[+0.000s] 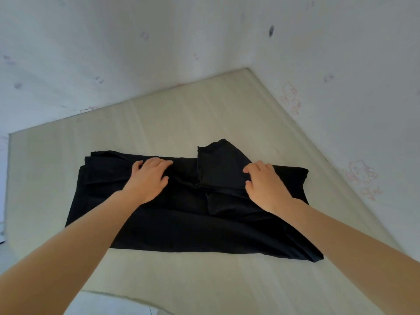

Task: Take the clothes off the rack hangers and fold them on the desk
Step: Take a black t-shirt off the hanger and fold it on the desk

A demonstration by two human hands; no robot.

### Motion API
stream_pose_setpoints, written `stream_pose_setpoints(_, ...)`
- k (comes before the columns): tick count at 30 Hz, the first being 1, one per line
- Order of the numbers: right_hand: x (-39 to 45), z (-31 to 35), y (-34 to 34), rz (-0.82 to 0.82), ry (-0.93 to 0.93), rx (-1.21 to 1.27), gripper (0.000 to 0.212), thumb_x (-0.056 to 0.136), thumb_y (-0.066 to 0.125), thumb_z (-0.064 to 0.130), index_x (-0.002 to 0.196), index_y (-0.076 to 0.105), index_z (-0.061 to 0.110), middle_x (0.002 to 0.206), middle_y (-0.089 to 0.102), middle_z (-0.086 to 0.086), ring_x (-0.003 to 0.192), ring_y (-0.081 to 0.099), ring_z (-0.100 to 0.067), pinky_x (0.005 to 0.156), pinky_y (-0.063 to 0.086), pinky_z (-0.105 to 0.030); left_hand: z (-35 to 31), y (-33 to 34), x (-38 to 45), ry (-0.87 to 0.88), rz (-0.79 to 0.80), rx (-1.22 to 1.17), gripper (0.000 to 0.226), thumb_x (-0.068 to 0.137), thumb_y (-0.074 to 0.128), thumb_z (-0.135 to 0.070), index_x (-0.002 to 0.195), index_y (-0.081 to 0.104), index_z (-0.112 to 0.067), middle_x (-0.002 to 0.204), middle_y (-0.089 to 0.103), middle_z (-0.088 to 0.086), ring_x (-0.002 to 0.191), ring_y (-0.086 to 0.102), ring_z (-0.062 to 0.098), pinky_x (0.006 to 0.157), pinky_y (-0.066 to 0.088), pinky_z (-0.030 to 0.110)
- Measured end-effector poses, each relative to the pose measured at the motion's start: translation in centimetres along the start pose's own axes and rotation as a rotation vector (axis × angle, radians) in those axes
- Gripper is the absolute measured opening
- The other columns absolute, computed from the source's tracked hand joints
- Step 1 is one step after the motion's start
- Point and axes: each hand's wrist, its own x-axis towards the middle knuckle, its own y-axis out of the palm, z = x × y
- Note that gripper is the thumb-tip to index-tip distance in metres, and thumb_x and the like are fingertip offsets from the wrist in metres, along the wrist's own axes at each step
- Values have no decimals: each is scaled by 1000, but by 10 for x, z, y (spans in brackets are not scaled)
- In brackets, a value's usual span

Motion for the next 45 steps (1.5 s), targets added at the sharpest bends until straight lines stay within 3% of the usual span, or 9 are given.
stream_pose_setpoints(6,39,78,21,87,-205,-27,31,98,45,24,127,51,13,126,50,-6,116,42,-24,94,44,-37,84,-25,21,-164,48,108,66,91,46,-5,152,25,-19,155,31,5,142,29,28,114,22,51)
stream_pose_setpoints(11,70,129,46,174,-361,-122,44,96,52,34,135,44,13,129,48,-6,117,45,-23,94,44,-35,141,-31,31,-133,146,136,62,94,55,-20,150,29,-20,152,36,4,137,36,28,112,29,47)
stream_pose_setpoints(17,94,149,60,251,-313,-289,47,92,58,18,134,38,12,118,51,-8,99,55,-26,83,43,-37,164,-38,46,-14,156,114,21,92,59,-27,112,59,-22,114,61,0,110,52,21,101,33,39)
stream_pose_setpoints(22,98,144,36,124,-174,-171,29,98,41,18,126,39,14,108,54,-4,63,47,-20,61,40,-33,171,-42,46,135,-170,92,13,82,66,-5,90,61,-15,85,61,1,81,56,24,88,39,38)
stream_pose_setpoints(26,76,139,31,111,-375,-255,24,101,37,28,122,45,18,95,61,3,68,56,-18,78,46,-36,178,-39,25,387,-232,237,30,67,67,6,85,57,-14,74,55,0,65,51,23,70,44,37)
stream_pose_setpoints(32,41,144,61,305,-538,-390,36,100,46,22,134,42,13,116,56,-5,97,55,-23,83,45,-36,198,-28,-3,418,4,383,41,54,80,-6,87,60,-19,79,58,-4,69,60,20,61,40,28)
stream_pose_setpoints(37,34,151,72,312,-466,-345,54,98,47,15,148,29,9,129,49,-8,111,47,-25,90,43,-35,177,-25,-10,504,-21,304,67,57,74,-17,121,54,-23,113,55,-2,93,57,22,79,51,37)
stream_pose_setpoints(42,31,136,52,142,-344,-135,41,98,45,18,139,43,14,124,52,-5,107,48,-22,88,47,-33,148,-21,-11,607,10,308,51,57,79,-18,101,53,-27,122,57,-4,114,53,25,88,49,42)
stream_pose_setpoints(45,31,107,37,19,-180,-112,39,98,45,18,136,46,14,124,52,-4,108,47,-21,90,45,-33,149,-19,-7,567,-17,259,55,61,81,-12,101,46,-26,106,62,-6,105,61,21,92,48,42)
